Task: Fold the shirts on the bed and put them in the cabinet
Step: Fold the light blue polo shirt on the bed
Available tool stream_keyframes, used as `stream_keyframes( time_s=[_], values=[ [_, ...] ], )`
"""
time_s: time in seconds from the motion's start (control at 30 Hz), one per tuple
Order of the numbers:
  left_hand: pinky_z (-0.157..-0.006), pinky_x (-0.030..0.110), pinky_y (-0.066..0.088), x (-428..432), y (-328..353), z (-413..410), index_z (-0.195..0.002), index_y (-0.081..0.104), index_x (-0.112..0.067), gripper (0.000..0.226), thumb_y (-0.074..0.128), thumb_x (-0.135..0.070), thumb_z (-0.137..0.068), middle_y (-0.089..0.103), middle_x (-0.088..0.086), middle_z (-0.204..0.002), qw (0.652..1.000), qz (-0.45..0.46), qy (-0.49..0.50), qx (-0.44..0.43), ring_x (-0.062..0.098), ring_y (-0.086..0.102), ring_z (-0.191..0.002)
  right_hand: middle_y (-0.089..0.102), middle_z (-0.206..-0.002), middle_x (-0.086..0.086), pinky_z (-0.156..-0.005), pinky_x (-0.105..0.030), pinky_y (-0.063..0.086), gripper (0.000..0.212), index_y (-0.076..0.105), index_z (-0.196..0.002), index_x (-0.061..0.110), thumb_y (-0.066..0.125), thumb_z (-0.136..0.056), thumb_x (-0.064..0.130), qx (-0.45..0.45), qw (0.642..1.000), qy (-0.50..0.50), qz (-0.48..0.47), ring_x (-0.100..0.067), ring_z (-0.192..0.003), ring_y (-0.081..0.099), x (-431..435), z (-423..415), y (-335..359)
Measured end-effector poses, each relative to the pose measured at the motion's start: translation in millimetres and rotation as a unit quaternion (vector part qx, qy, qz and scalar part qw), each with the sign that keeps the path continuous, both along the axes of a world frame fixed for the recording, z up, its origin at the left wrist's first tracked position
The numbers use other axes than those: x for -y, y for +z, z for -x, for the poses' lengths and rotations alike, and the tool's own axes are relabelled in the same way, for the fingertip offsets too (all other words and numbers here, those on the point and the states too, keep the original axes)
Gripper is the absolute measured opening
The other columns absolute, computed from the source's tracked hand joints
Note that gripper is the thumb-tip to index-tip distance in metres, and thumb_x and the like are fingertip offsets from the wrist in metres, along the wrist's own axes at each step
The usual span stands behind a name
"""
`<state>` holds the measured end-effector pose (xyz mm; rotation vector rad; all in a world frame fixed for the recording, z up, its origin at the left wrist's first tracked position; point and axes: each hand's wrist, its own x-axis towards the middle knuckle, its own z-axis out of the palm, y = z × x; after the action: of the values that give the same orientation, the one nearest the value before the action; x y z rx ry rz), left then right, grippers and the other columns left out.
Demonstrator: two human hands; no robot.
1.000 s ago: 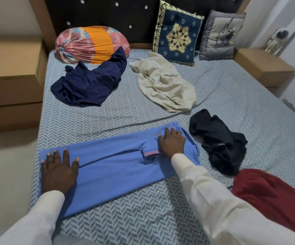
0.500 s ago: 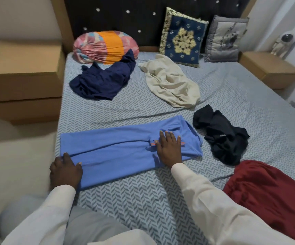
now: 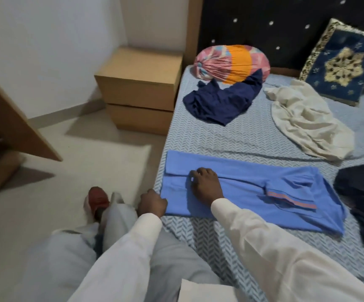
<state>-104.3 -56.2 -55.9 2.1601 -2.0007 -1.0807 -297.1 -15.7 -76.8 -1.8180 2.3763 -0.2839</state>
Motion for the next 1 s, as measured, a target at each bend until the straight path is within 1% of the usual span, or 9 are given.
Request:
stream_keyframes(
  time_s=[0.1, 0.17, 0.27, 0.37, 0.5, 0.67, 0.8, 0.9, 1.0],
  values=[
    [-0.090, 0.043, 0.050, 3, -2, 0, -0.111, 0.057, -0.014, 0.033, 0.063, -0.032, -0.084, 0.059, 0.015, -0.121, 1.000, 0.017, 0.004, -0.011, 0.037, 0.060, -0.110, 0.058, -0.120, -0.010, -0.087, -0.041, 0.038, 0.034, 0.061, -0.122, 0.021, 0.056, -0.089, 0.024, -0.001, 0.999, 0.040, 0.001, -0.035, -0.111, 0.049, 32, -25, 6],
    [-0.088, 0.043, 0.051, 5, -3, 0, -0.103, 0.058, -0.018, 0.023, 0.060, -0.029, -0.084, 0.061, 0.011, -0.115, 0.999, 0.033, 0.002, -0.026, 0.035, 0.060, -0.105, 0.057, -0.118, -0.007, -0.084, -0.040, 0.036, 0.030, 0.062, -0.120, 0.023, 0.055, -0.090, 0.027, -0.010, 0.999, 0.052, -0.014, -0.033, -0.109, 0.049, 46, -34, 10],
    [-0.083, 0.036, 0.049, 9, -4, -4, -0.097, 0.060, -0.021, 0.015, 0.060, -0.028, -0.083, 0.064, 0.007, -0.110, 0.998, 0.030, 0.015, -0.050, 0.032, 0.061, -0.102, 0.057, -0.099, -0.006, -0.076, -0.038, 0.036, 0.013, 0.062, -0.098, 0.022, 0.056, -0.087, 0.025, 0.028, 0.999, 0.014, -0.007, -0.033, -0.093, 0.053, 55, -43, 17],
    [-0.080, 0.034, 0.049, 12, -7, -7, -0.091, 0.060, -0.020, 0.011, 0.060, -0.027, -0.082, 0.066, 0.005, -0.105, 0.997, 0.026, 0.022, -0.076, 0.031, 0.061, -0.097, 0.059, -0.085, -0.003, -0.072, -0.037, 0.046, 0.007, 0.060, -0.078, 0.027, 0.060, -0.079, 0.034, 0.136, 0.990, -0.023, -0.018, -0.026, -0.082, 0.057, 50, -49, 20],
    [-0.072, 0.030, 0.044, 13, -9, -6, -0.094, 0.061, -0.018, 0.015, 0.061, -0.028, -0.083, 0.066, 0.003, -0.103, 0.995, 0.028, 0.018, -0.094, 0.030, 0.061, -0.094, 0.064, -0.090, -0.006, -0.072, -0.041, 0.052, 0.012, 0.070, -0.085, 0.020, 0.062, -0.082, 0.029, 0.130, 0.987, 0.043, -0.085, -0.027, -0.086, 0.060, 46, -51, 16],
    [-0.066, 0.029, 0.039, 11, -9, -5, -0.091, 0.057, -0.016, 0.020, 0.065, -0.031, -0.082, 0.063, 0.003, -0.099, 0.995, 0.037, 0.009, -0.089, 0.026, 0.058, -0.085, 0.060, -0.087, -0.006, -0.071, -0.041, 0.051, 0.014, 0.066, -0.086, 0.024, 0.054, -0.090, 0.028, 0.113, 0.992, 0.007, -0.051, -0.030, -0.086, 0.059, 59, -46, 13],
    [-0.071, 0.030, 0.043, 11, -9, -5, -0.094, 0.058, -0.017, 0.019, 0.065, -0.030, -0.082, 0.063, 0.003, -0.104, 0.996, 0.033, 0.007, -0.082, 0.028, 0.061, -0.093, 0.059, -0.089, -0.005, -0.065, -0.040, 0.049, 0.007, 0.053, -0.087, 0.021, 0.056, -0.090, 0.026, 0.136, 0.990, -0.025, -0.021, -0.029, -0.080, 0.058, 58, -46, 12],
    [-0.072, 0.030, 0.043, 11, -8, -5, -0.095, 0.058, -0.017, 0.019, 0.063, -0.030, -0.082, 0.063, 0.004, -0.105, 0.996, 0.028, 0.007, -0.080, 0.029, 0.061, -0.094, 0.057, -0.102, -0.006, -0.074, -0.040, 0.050, 0.014, 0.062, -0.104, 0.021, 0.057, -0.091, 0.024, 0.121, 0.992, -0.021, 0.003, -0.027, -0.094, 0.054, 59, -42, 8],
    [-0.071, 0.030, 0.042, 11, -7, -4, -0.096, 0.058, -0.014, 0.024, 0.062, -0.033, -0.082, 0.063, 0.007, -0.105, 0.998, 0.029, -0.003, -0.061, 0.031, 0.061, -0.094, 0.061, -0.099, -0.004, -0.080, -0.041, 0.048, 0.018, 0.071, -0.099, 0.024, 0.055, -0.092, 0.027, 0.085, 0.996, 0.008, -0.027, -0.029, -0.096, 0.052, 62, -44, 7]
  ],
)
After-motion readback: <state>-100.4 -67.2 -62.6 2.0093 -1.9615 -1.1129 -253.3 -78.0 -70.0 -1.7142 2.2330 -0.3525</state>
